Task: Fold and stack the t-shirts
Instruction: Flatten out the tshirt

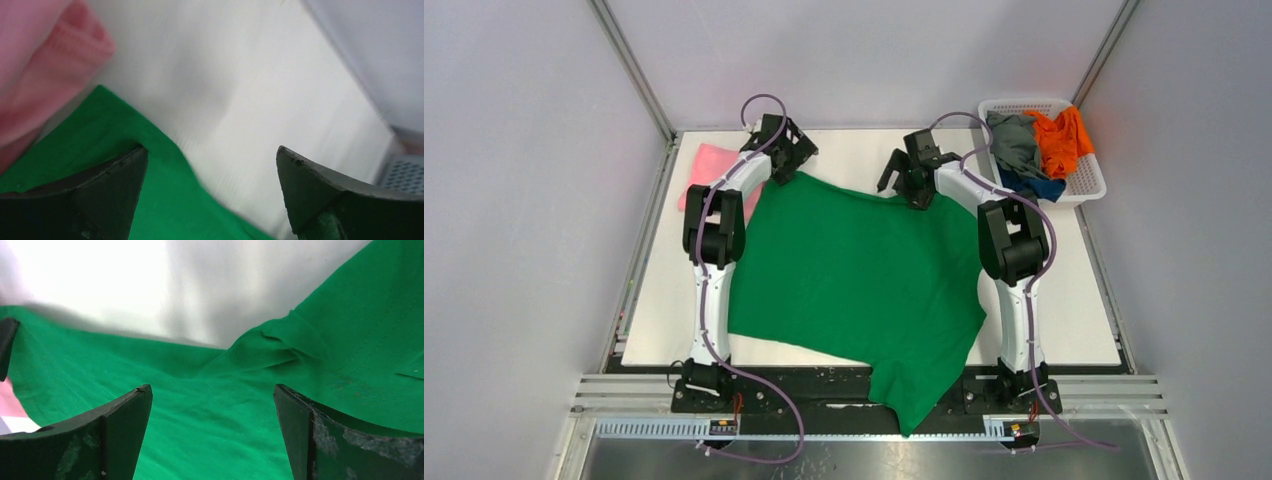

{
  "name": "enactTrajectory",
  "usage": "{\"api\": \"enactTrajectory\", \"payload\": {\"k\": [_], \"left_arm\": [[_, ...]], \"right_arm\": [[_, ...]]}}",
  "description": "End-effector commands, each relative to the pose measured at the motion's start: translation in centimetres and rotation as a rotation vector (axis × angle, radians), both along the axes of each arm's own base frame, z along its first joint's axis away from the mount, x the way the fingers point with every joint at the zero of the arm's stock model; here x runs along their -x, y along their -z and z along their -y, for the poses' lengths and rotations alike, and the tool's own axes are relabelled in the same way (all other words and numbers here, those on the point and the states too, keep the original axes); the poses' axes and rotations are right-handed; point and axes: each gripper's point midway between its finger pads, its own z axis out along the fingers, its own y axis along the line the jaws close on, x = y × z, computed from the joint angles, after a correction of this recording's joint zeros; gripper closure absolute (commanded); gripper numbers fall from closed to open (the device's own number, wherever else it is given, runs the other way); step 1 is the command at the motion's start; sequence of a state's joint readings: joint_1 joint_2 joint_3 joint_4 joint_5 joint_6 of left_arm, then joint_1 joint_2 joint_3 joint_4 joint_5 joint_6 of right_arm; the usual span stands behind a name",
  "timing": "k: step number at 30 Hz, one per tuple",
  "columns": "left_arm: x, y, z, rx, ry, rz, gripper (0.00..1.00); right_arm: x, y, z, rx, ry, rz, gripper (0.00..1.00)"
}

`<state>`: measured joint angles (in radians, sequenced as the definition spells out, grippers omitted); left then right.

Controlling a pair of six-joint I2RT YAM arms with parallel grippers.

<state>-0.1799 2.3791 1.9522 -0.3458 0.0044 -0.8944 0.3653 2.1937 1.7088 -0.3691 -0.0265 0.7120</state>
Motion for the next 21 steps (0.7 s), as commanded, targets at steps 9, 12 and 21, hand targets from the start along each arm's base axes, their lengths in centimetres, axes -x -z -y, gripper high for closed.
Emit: {"api": "enactTrajectory", "payload": {"k": [9,12,21], "left_arm": [[-4.3,-9.5,-0.4,0.236,-0.021,0.273,0.01],[-0.7,-9.9,-0.4,0.191,0.048,0.264,0.01],[10.5,-10.1,-1.9,0.067,0.127,0.21,0.01]], "right_arm": [[-2.5,0.0,-0.7,-0.128,0.151,-0.03,0.01],[-3.9,0.0,-0.1,-0.13,0.18,-0.024,0.0],[-6.6,-3.4,2.9,-0.067,0.1,0.031,0.01]]}}
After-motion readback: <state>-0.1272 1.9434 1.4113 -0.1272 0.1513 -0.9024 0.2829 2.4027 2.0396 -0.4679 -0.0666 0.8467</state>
